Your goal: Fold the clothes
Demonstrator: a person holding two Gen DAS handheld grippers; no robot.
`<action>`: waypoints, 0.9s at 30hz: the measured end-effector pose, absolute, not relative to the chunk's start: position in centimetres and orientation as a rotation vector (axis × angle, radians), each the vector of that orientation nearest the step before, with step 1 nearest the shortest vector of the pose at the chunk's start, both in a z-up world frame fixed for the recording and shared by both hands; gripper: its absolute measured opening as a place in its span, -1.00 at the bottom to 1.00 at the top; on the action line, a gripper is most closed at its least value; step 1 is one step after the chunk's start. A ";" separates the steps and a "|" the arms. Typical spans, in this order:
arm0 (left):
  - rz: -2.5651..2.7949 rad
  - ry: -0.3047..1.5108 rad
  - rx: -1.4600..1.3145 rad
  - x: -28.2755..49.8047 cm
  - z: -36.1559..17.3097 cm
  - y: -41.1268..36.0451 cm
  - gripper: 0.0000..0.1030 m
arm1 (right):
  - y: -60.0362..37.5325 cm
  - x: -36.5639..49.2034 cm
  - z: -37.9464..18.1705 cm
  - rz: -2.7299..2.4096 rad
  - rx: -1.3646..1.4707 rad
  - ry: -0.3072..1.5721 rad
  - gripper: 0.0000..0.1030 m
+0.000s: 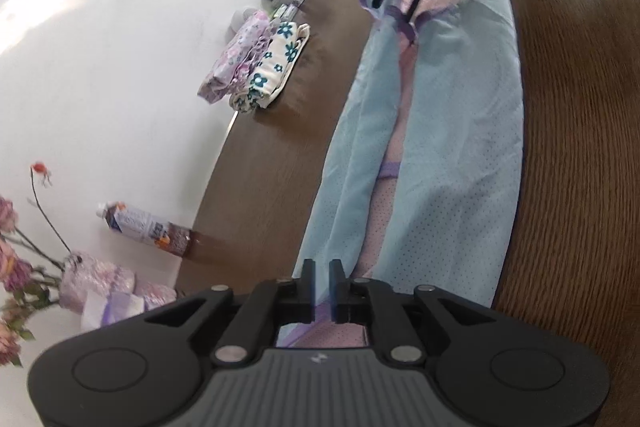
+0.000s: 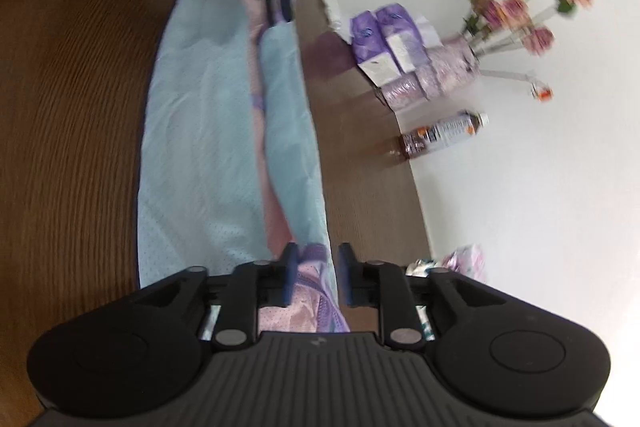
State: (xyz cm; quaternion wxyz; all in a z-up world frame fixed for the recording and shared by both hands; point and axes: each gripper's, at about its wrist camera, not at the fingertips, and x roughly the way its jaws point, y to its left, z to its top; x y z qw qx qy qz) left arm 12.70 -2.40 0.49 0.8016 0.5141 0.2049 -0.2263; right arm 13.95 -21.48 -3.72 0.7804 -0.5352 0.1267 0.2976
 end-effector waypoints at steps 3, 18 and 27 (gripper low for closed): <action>-0.508 0.504 0.970 13.4 2.3 -2.0 -0.57 | -21.9 14.2 -1.9 0.660 -1.016 0.337 -0.41; -0.628 0.737 0.900 18.5 2.1 -2.4 -0.52 | -19.9 17.7 -2.2 0.686 -1.007 0.523 -0.91; -0.647 0.601 1.043 15.7 2.9 -3.3 -1.00 | -20.1 15.2 -2.5 0.649 -1.212 0.385 -0.94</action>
